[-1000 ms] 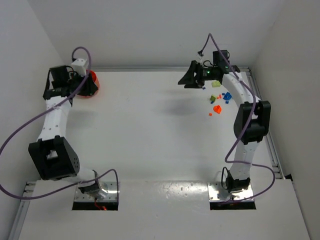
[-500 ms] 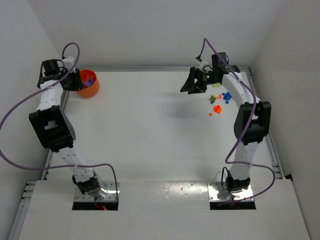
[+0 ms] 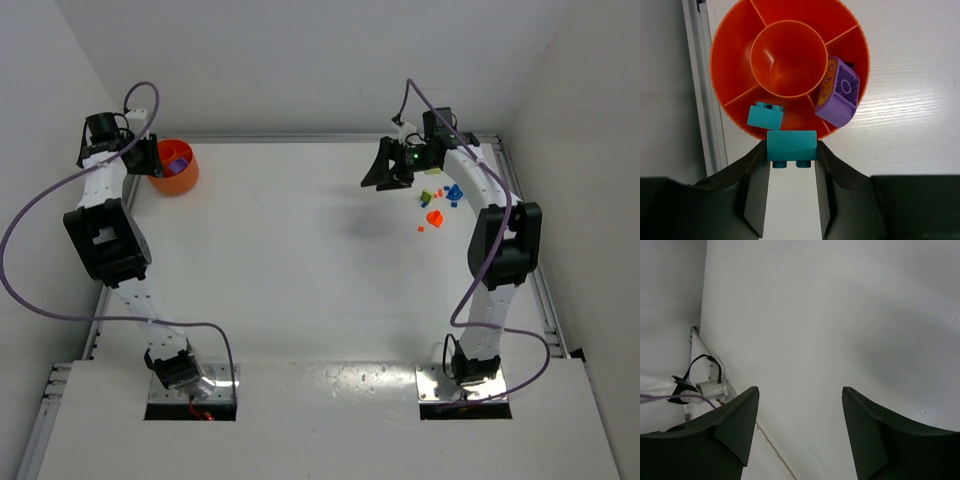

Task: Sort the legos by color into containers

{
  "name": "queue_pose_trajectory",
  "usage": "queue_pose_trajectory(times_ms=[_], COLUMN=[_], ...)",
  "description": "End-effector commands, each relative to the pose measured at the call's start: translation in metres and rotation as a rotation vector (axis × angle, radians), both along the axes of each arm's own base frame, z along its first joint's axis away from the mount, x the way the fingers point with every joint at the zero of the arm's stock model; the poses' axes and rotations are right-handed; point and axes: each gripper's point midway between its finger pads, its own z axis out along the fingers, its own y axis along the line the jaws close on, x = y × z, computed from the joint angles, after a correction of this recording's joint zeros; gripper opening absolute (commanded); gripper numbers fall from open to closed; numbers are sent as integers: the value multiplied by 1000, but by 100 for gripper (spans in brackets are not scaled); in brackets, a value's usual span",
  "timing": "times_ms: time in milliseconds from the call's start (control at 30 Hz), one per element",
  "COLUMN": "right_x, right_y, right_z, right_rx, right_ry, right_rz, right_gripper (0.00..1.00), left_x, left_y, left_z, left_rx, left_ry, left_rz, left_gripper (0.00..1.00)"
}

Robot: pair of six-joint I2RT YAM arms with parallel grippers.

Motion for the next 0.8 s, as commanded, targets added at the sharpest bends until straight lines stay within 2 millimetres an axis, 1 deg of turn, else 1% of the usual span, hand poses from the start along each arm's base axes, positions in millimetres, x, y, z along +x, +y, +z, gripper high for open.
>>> queue_pose_trajectory(times_ms=[0, 100, 167, 233, 267, 300, 367, 400, 433, 533, 567, 600, 733, 767], right_x=[-1, -1, 0, 1, 1, 1, 1, 1, 1, 3, 3, 2, 2, 2], right_y=[3, 3, 3, 2, 2, 2, 2, 2, 2, 2, 2, 2, 2, 2], right_z=[9, 9, 5, 4, 4, 4, 4, 4, 0, 2, 3, -2, -2, -2], right_rx=[2, 2, -1, -9, -9, -9, -9, -9, -10, -9, -9, -11, -11, -11], right_ry=[-42, -42, -40, -41, -41, -41, -41, -41, -32, -41, -41, -23, -22, -22], right_rz=[22, 22, 27, 22, 22, 22, 22, 22, 22, 22, 22, 22, 22, 22], right_gripper=[68, 68, 68, 68, 68, 68, 68, 68, 68, 68, 68, 68, 68, 68], left_x=[9, 14, 18, 20, 22, 23, 24, 24, 24, 26, 28, 28, 29, 30], left_y=[13, 14, 16, 17, 18, 18, 19, 19, 19, 19, 14, 14, 15, 15], left_z=[13, 8, 6, 6, 10, 3, 7, 1, 1, -1, -1, -1, 3, -2], left_rx=[25, 15, 16, 17, 21, 16, 19, 15, 15, 8, 8, 8, 4, 1], left_ry=[-40, -37, -38, -41, -50, -39, -47, -37, -37, -37, -37, -37, -45, -36], left_rz=[15, 22, 22, 22, 22, 22, 22, 22, 22, 28, 19, 19, 24, 24], left_gripper=[14, 16, 16, 16, 17, 17, 18, 21, 21, 27, 29, 33, 39, 39])
